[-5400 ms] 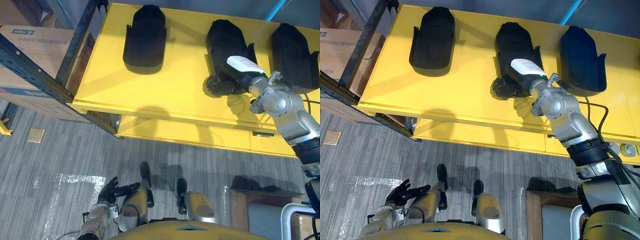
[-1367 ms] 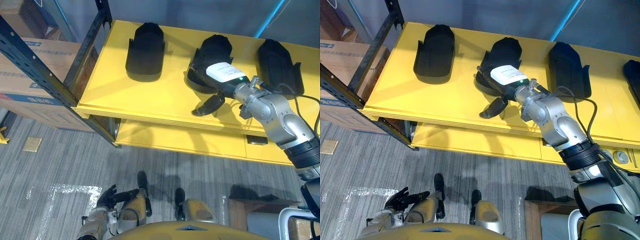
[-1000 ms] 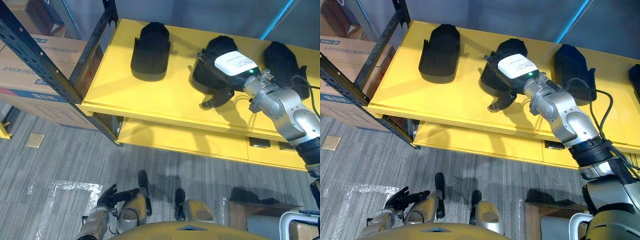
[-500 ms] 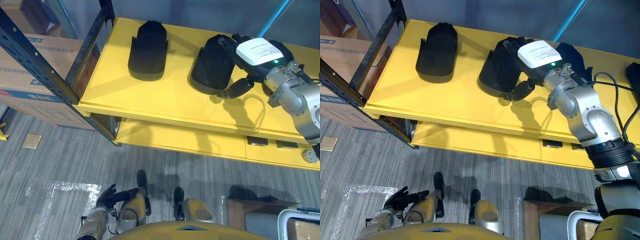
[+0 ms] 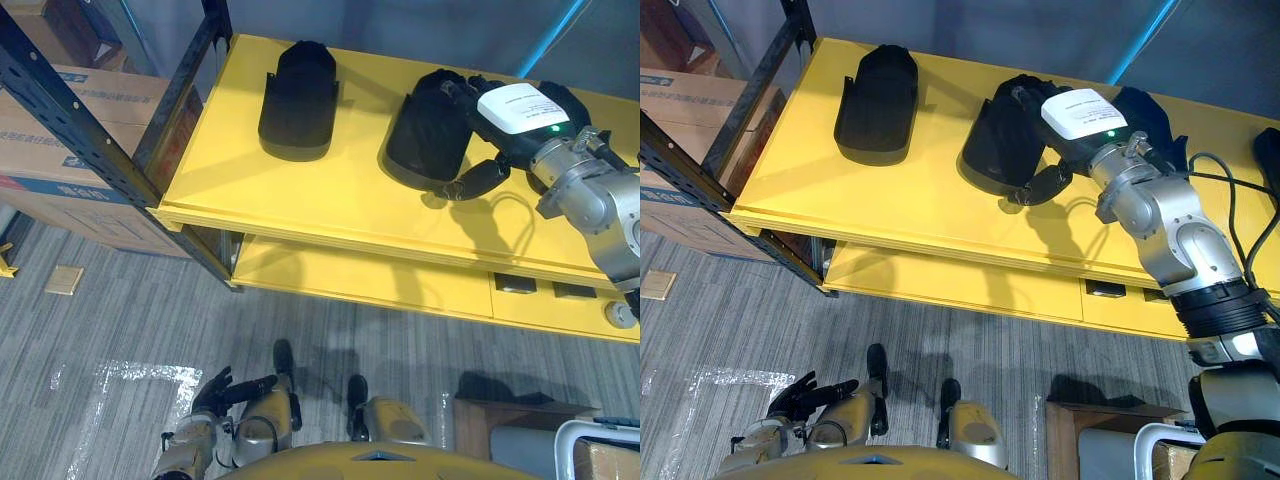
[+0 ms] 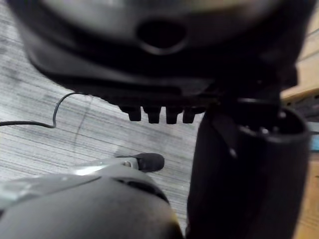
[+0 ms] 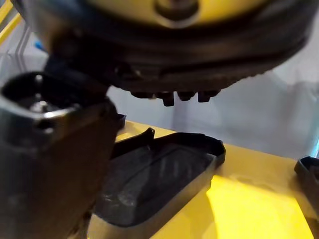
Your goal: Walk over and take three plastic housings, then place them on the shelf
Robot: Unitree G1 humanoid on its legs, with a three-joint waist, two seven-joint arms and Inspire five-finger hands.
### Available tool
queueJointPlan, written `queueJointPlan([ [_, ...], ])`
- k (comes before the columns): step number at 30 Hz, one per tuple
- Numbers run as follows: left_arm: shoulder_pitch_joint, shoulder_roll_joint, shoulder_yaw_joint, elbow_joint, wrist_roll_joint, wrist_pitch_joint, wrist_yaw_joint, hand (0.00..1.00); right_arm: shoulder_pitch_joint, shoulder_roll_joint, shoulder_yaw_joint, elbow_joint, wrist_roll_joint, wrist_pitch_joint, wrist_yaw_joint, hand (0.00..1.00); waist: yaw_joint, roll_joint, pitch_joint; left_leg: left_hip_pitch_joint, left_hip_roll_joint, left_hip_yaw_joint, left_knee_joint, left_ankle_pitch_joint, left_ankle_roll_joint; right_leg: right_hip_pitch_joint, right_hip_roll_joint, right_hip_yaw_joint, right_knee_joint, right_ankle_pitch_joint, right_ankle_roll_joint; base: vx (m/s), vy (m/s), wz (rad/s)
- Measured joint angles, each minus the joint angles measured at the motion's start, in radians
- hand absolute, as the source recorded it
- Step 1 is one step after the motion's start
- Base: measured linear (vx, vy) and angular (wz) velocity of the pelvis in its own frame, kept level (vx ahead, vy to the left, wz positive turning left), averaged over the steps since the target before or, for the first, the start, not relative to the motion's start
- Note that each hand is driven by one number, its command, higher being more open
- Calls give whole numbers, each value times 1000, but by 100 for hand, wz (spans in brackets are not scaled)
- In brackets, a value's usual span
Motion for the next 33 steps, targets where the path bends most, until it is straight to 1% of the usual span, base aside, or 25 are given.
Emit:
queueJointPlan([
  [6,1,0,0,-1,0,0,2,100,0,45,6,27,0,22,-1,100,0,-1,1,0,0,0,0,0,0,0,0,-1,0,0,0,0,0,0],
  [10,2,0,0,-4,0,0,2,100,0,78,11,48,-3,55,-12,100,2,-1,1,-1,0,-2,0,0,0,0,0,-3,0,0,0,0,0,0],
  [17,4,-2,2,-21,-1,-1,2,100,-5,84,20,81,-6,100,-69,100,2,3,21,-5,-1,-6,0,-2,-4,-3,-1,-8,3,-1,-2,0,0,0],
  [20,4,-2,2,-23,0,-1,3,100,-6,107,20,102,-9,120,-89,100,2,4,23,-6,-1,-6,0,-3,-5,-4,-1,-8,3,-2,-3,0,0,0],
  [24,4,-5,2,-39,-1,0,3,100,-17,108,17,115,-46,141,-107,100,1,12,41,-7,-1,-8,2,-3,-4,-3,-1,-10,4,-2,-3,0,0,0],
  [28,4,-5,2,-41,-1,0,4,100,-22,108,16,117,-48,158,-132,100,0,14,44,-10,-2,-9,3,-1,-2,-4,-1,-12,4,-2,-3,0,0,0],
  [33,4,-6,2,-46,0,1,4,100,-22,108,7,121,-48,163,-138,100,0,16,45,-15,-2,-11,3,0,0,-4,0,-15,5,-3,-3,0,0,1],
])
